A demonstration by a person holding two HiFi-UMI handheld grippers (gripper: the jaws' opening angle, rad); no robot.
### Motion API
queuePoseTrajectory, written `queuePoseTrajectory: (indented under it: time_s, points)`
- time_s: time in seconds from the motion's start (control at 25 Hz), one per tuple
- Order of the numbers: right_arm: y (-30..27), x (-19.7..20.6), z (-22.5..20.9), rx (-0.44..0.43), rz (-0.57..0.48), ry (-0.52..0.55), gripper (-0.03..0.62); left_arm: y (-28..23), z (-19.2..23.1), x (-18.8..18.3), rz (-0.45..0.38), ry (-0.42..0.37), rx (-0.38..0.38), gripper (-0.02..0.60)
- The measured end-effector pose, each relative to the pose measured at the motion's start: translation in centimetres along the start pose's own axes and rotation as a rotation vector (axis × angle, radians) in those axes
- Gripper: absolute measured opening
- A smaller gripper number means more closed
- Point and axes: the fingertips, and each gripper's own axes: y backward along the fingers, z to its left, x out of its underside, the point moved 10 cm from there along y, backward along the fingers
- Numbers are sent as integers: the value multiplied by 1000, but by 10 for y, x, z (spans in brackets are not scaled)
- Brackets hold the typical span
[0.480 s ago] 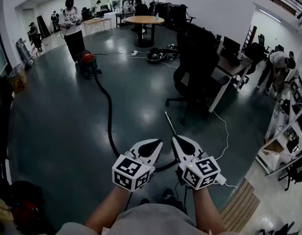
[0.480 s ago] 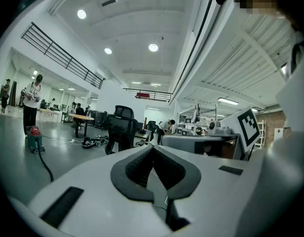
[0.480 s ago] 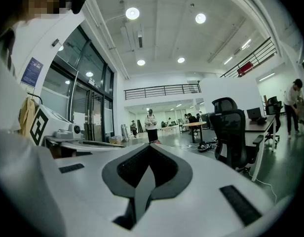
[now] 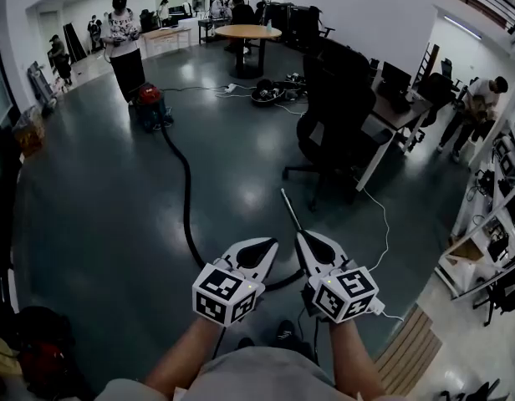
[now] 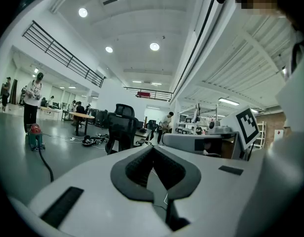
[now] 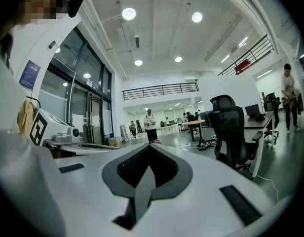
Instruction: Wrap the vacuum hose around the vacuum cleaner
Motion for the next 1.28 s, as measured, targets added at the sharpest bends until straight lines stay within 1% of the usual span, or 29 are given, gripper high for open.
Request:
queuePoseTrajectory:
  time_s: [0.52, 0.72, 1.08, 1.28]
  points:
    - [0, 4, -8, 67, 5, -30, 5, -1, 11, -1, 6, -30, 19, 8]
    - [-6, 8, -10, 81, 15, -27, 6, -4, 20, 3, 10, -24, 29, 8]
    - [-26, 7, -40, 100, 10, -33, 5, -38, 36, 4, 27, -29, 40, 8]
    - [-45, 6, -74, 108, 10, -41, 6, -73, 53, 4, 42, -27, 42, 8]
